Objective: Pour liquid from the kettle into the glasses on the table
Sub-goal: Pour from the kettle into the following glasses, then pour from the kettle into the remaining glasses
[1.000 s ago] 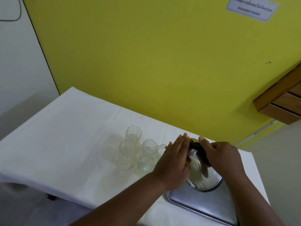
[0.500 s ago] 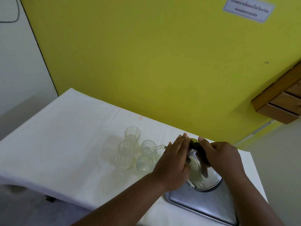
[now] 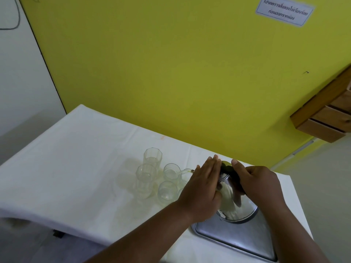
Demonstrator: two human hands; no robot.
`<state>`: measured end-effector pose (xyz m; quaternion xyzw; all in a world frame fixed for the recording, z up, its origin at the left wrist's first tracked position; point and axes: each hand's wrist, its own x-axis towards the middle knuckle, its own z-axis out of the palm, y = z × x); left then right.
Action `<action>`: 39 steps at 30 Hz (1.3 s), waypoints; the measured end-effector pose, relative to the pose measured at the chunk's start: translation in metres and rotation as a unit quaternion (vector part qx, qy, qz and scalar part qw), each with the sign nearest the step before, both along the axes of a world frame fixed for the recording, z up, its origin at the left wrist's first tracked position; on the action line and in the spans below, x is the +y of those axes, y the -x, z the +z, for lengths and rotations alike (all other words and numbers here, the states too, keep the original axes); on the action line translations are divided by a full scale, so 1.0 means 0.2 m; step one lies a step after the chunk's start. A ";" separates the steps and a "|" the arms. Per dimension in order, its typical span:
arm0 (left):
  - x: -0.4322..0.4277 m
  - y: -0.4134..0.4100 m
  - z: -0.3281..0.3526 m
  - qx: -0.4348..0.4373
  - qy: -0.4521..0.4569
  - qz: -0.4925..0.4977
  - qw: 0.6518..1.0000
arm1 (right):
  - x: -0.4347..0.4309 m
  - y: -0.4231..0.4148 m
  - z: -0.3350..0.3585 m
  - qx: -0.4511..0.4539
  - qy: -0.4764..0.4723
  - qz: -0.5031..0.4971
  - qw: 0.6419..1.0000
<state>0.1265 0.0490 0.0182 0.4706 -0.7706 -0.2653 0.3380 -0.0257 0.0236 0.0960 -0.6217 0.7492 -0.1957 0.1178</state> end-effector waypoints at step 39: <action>0.01 0.16 -0.06 -0.029 -0.014 -0.007 0.999 | 0.01 0.14 -0.03 0.021 -0.012 -0.005 1.000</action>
